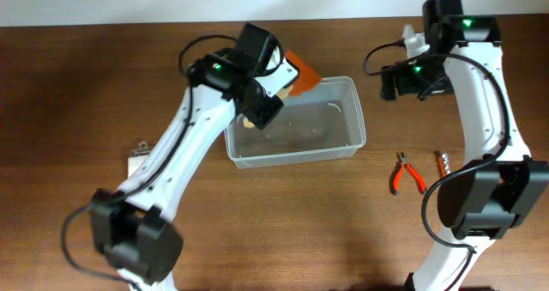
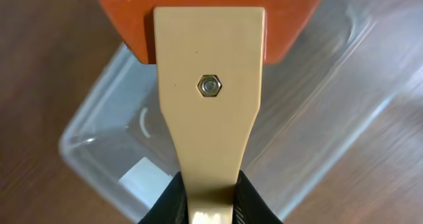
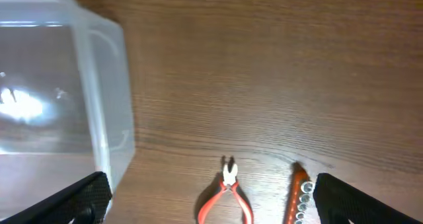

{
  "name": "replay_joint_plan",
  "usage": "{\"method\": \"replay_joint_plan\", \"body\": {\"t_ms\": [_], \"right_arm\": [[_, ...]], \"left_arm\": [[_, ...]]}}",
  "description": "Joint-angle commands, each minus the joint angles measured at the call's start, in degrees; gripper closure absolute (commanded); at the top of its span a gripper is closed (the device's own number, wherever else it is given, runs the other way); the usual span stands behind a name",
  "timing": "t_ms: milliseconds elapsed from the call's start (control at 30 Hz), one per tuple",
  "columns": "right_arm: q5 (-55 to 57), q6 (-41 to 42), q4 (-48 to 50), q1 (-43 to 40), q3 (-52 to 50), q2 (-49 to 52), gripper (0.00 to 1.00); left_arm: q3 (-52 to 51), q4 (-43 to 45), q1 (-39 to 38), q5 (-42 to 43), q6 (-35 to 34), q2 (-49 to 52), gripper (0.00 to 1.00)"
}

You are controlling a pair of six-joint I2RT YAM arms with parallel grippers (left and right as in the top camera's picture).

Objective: Pack container
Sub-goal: 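Lift the scraper with the left gripper and lower it into the box, then open the left gripper and withdraw it from the box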

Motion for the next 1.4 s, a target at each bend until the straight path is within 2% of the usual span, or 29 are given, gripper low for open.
{"method": "replay_joint_plan", "body": {"t_ms": [0, 200, 767, 867, 1000, 1100, 1367], "right_arm": [[0.0, 0.5, 0.2, -2.0, -0.3, -0.4, 0.01], [-0.1, 0.5, 0.2, -3.5, -0.3, -0.4, 0.01], [-0.1, 0.5, 0.4, -3.7, -0.3, -0.4, 0.01], [-0.1, 0.5, 0.5, -3.7, -0.3, -0.4, 0.01], [-0.2, 0.5, 0.5, -3.7, -0.3, -0.4, 0.01], [-0.2, 0.5, 0.5, -3.7, -0.3, -0.4, 0.01], [-0.2, 0.5, 0.6, -3.7, -0.3, -0.4, 0.01]], "left_arm": [[0.6, 0.1, -0.3, 1.5, 5.8, 4.2, 0.98], [0.6, -0.8, -1.0, 4.6, 10.6, 9.1, 0.98], [0.6, -0.2, -1.5, 4.7, 10.6, 16.6, 0.96], [0.6, -0.2, -1.5, 4.7, 10.6, 17.1, 0.9], [0.6, 0.0, -1.5, 4.7, 10.6, 17.1, 0.64], [0.6, 0.0, -1.5, 4.7, 10.5, 17.1, 0.52], [2.3, 0.0, -1.5, 4.6, 7.9, 16.4, 0.47]]}}
